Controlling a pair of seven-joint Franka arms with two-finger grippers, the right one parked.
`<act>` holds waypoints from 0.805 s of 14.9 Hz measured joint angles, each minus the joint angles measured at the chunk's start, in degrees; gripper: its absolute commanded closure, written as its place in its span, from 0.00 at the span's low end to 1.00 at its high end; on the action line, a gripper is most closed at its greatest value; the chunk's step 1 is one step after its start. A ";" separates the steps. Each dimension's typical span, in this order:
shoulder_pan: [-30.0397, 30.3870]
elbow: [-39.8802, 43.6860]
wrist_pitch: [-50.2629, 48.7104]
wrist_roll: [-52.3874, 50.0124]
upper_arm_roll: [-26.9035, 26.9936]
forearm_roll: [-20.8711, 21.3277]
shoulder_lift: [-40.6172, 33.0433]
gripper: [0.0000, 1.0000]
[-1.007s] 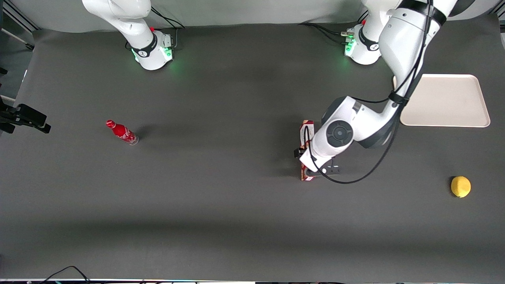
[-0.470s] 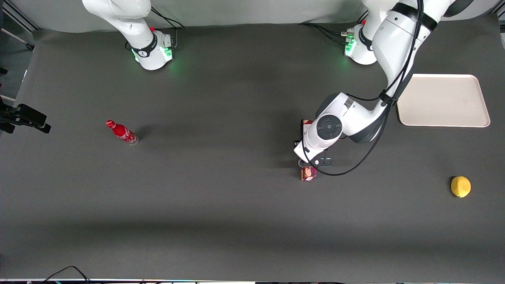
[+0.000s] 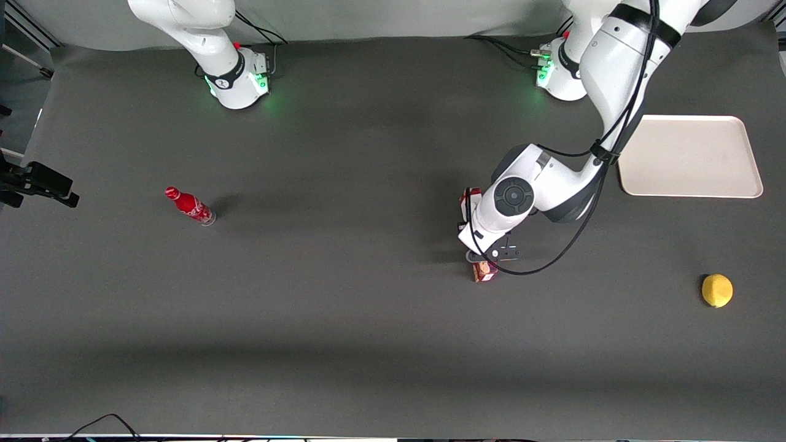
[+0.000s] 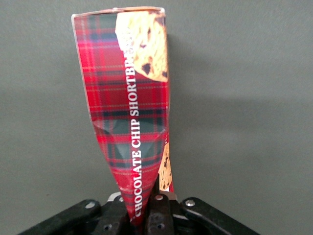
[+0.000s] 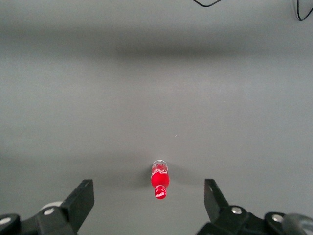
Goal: Place red cookie box on tray
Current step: 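Lift the box upright with the left gripper and carry it toward the tray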
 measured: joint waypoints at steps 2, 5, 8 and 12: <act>0.12 0.64 -0.58 -0.60 0.01 -0.75 -1.21 1.00; 0.56 3.69 -7.95 -0.97 0.04 -3.71 -6.54 1.00; 0.78 11.17 -22.72 -1.08 0.14 -5.79 -12.30 1.00; 1.22 26.66 -46.25 -1.06 0.91 -7.76 -16.10 1.00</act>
